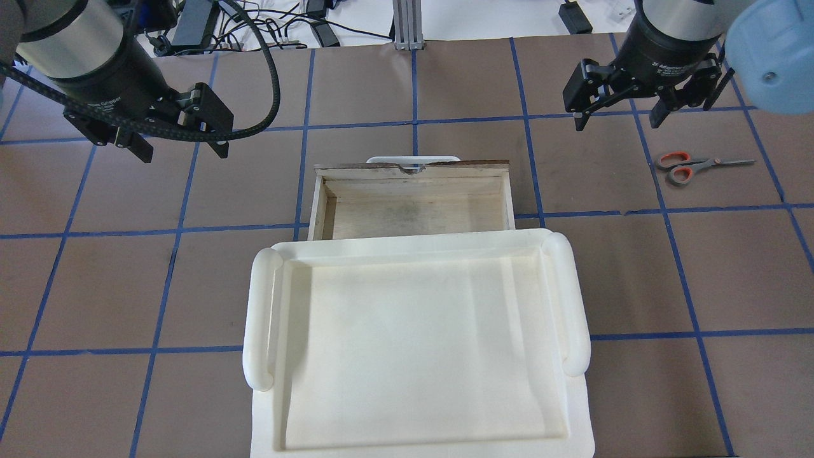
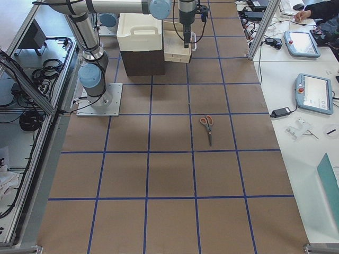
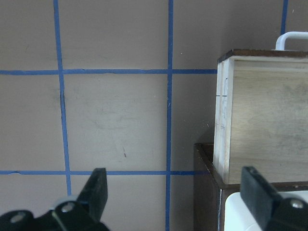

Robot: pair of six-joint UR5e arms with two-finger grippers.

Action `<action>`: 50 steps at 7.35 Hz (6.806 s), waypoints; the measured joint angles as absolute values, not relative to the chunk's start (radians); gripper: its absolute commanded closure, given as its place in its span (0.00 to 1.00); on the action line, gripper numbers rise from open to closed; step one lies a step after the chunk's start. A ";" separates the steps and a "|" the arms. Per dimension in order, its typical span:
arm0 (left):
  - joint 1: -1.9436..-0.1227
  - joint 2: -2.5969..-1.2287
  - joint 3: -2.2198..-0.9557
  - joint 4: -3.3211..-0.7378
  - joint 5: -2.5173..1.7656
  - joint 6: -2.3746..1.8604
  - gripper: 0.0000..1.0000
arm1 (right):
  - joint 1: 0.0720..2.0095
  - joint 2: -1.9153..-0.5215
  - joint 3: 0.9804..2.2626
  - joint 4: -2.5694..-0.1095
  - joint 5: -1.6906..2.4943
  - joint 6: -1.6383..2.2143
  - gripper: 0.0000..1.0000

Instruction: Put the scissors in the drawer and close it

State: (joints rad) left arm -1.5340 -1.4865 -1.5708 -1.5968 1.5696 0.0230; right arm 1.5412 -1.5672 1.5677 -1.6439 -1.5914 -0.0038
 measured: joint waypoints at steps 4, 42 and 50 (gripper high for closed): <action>-1.534 -1.486 -1.571 -1.597 1.570 0.023 0.00 | 1.530 -1.563 1.568 -1.650 -1.593 -0.008 0.00; -1.518 -1.479 -1.574 -1.581 1.632 0.039 0.00 | 1.044 -0.929 1.544 -2.231 -1.543 -2.272 1.00; -1.527 -1.474 -1.572 -1.598 1.572 0.045 0.00 | 1.271 -1.294 1.532 -1.837 -1.478 -1.874 1.00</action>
State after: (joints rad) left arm -1.5275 -1.4742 -1.5717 -1.5980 1.5720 0.0449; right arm 1.2708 -1.2937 1.5324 -1.8367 -1.4779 -1.8735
